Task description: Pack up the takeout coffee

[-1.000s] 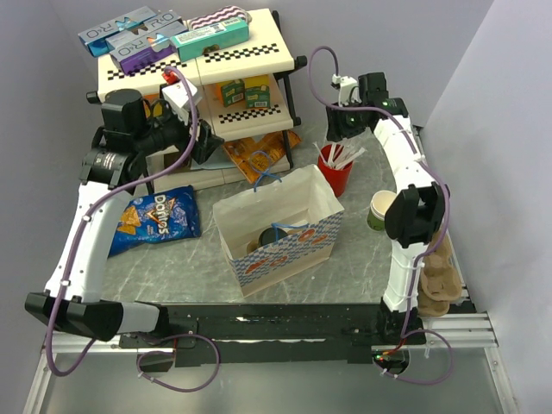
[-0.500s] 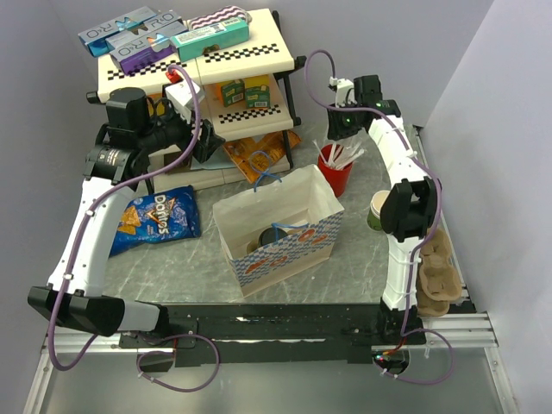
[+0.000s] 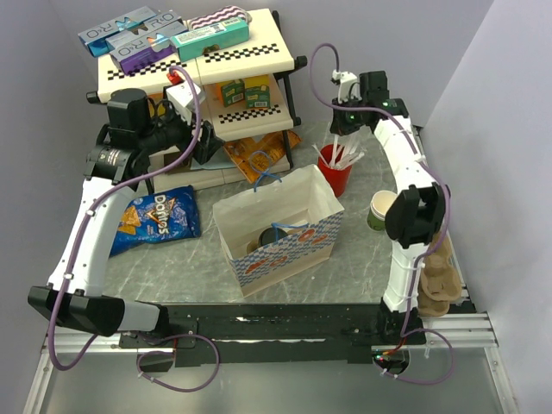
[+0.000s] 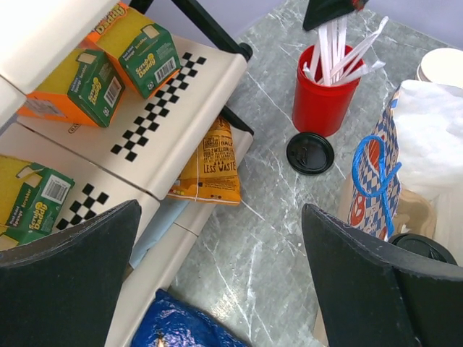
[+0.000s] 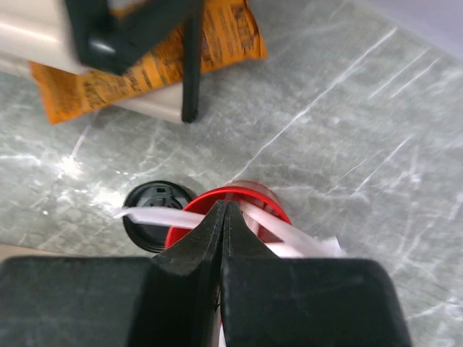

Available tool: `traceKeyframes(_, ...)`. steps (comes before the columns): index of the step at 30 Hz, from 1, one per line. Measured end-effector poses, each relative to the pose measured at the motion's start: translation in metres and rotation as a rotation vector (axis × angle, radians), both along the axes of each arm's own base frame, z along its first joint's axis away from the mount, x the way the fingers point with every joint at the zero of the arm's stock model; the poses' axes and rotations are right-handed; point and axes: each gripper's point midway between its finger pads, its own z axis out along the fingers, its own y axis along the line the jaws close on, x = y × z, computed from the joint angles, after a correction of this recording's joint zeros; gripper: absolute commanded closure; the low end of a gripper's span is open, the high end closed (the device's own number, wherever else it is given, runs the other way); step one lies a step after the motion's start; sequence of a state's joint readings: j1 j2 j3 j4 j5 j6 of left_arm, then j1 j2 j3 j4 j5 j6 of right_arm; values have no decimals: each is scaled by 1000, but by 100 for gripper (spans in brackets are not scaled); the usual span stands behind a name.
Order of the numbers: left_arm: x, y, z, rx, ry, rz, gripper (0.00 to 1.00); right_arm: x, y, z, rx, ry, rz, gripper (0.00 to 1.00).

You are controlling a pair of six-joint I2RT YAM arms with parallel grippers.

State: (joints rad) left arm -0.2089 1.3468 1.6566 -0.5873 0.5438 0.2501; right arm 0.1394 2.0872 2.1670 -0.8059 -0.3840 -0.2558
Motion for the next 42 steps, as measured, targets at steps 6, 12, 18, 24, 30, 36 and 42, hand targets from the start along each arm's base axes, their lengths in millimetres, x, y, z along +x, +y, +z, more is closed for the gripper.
traceKeyframes(6,0,-1,-7,0,16,-7,1,-18,1,63,32,-120,17,100)
traceKeyframes(12,0,-3,-10,-4,21,-14,1,-43,5,129,75,-255,54,100)
traceKeyframes(18,2,-3,-18,-2,31,-14,0,-95,16,191,151,-377,150,100)
traceKeyframes(24,3,-3,-24,0,42,-14,1,-171,35,261,260,-524,330,100)
traceKeyframes(30,1,-3,-24,-2,33,-14,0,-240,58,291,347,-567,544,100)
traceKeyframes(36,-2,-2,-22,-3,25,-14,1,-269,83,249,342,-427,704,100)
traceKeyframes(42,-8,-1,-25,-3,26,-14,1,-272,94,192,290,-283,751,100)
